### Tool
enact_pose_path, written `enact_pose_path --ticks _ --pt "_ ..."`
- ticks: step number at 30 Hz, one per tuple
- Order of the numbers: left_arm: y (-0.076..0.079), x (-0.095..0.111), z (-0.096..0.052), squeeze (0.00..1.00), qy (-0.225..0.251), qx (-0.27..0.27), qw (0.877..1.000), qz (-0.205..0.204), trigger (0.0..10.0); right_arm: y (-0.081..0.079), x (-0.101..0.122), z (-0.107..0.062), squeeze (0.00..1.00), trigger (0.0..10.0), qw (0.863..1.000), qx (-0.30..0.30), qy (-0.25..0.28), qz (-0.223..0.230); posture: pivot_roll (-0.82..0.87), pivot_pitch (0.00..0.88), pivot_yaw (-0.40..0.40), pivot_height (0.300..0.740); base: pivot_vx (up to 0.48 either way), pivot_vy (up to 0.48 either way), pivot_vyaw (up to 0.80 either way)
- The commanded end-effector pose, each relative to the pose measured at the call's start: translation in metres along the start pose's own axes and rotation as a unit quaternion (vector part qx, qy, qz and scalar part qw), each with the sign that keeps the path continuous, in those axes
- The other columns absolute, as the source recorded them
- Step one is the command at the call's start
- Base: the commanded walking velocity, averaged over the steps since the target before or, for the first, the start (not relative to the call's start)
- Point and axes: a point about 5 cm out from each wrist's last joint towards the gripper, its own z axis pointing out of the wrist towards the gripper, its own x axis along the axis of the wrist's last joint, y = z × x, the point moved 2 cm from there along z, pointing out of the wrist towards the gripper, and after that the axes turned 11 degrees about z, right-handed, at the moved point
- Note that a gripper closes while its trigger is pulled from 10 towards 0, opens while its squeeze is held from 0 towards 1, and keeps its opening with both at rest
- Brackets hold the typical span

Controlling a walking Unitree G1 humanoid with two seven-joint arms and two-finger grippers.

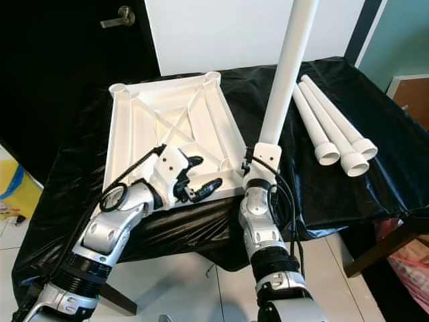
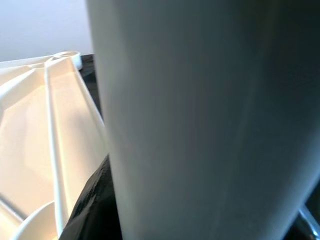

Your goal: Building children table

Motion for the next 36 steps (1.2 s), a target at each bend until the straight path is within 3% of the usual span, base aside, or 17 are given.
enact_pose_path --ticks 1,15,16,25,26,32,36 --pt "-0.004 -0.004 -0.001 0.00 -0.011 0.032 0.999 0.003 10.0 0.026 -0.016 -0.003 0.00 10.0 0.997 -0.063 -0.032 -0.007 -0.10 0.000 0.021 0.740 0.000 0.000 0.00" --pt "-0.003 -0.003 -0.001 0.00 -0.008 0.036 0.999 -0.002 10.0 0.029 -0.008 0.000 0.00 10.0 0.999 -0.033 -0.010 0.000 -0.11 0.000 0.015 0.740 0.000 0.000 0.00" --pt "-0.003 -0.003 0.000 0.00 -0.008 0.036 0.999 -0.002 10.0 0.029 -0.007 0.000 1.00 10.0 1.000 -0.029 -0.008 0.003 -0.11 0.000 0.016 0.740 0.000 0.000 0.00" --pt "-0.004 -0.002 0.001 0.00 -0.005 0.038 0.999 -0.004 10.0 0.024 0.005 0.005 1.00 10.0 0.999 0.042 0.010 0.008 -0.12 0.000 0.020 0.740 0.000 0.000 0.00" --pt "-0.004 -0.001 0.002 0.00 -0.004 0.038 0.999 -0.006 10.0 0.020 0.009 0.009 0.00 10.0 0.995 0.096 0.007 0.009 -0.12 0.000 0.023 0.740 0.000 0.000 0.00" --pt "-0.004 -0.001 0.004 0.00 -0.003 0.038 0.999 -0.005 10.0 0.018 0.014 0.016 0.00 10.0 0.984 0.176 -0.010 0.011 -0.13 0.000 0.023 0.740 0.000 0.000 0.00" --pt "-0.005 0.000 0.005 0.00 -0.001 0.038 0.999 -0.005 10.0 0.018 0.014 0.015 0.00 10.0 0.963 0.266 -0.034 -0.006 -0.13 0.000 0.022 0.740 0.000 0.000 0.00"
